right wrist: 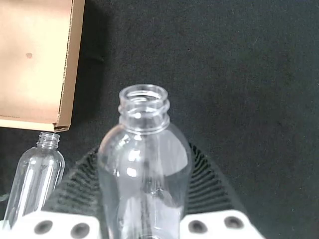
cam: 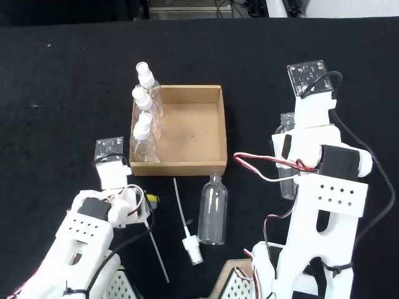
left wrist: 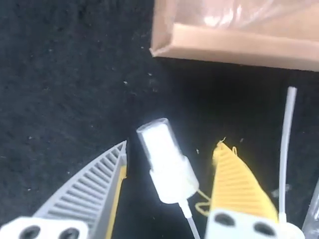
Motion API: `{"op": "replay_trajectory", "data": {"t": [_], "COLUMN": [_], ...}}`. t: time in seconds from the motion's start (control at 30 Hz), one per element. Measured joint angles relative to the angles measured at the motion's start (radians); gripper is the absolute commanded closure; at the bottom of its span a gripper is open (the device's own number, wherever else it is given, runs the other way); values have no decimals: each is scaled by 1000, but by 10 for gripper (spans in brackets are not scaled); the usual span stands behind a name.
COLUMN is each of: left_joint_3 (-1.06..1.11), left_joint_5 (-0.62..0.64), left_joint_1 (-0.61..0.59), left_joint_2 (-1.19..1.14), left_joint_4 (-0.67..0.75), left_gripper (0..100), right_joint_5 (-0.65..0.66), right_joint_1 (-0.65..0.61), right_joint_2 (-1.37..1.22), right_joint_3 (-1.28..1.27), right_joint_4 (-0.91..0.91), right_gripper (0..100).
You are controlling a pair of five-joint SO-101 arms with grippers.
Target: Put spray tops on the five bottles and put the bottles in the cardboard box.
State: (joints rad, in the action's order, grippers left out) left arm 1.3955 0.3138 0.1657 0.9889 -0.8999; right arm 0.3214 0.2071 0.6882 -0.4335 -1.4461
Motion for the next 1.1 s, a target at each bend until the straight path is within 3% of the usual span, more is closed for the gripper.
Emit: {"op": "replay_trajectory", "data": {"t": [0.2,0.4,0.73,0.87,1.1], "left_joint_3": [0,12,12,6,-77], "left_joint_5": [0,0,3,-46,-129], "left_joint_1": [38,40,44,-66,-411], "left_joint_2": [0,0,0,0,0], "left_joint_4": [0,0,0,0,0], "left_gripper": [759,862,866,866,864], "right_joint_5": [0,0,0,0,0], "right_joint_1": [0,0,0,0,0], "right_joint_2": [0,0,0,0,0], "right_joint_3": [0,0,0,0,0], "right_joint_4": [0,0,0,0,0], "right_gripper": [984,984,984,984,984]}}
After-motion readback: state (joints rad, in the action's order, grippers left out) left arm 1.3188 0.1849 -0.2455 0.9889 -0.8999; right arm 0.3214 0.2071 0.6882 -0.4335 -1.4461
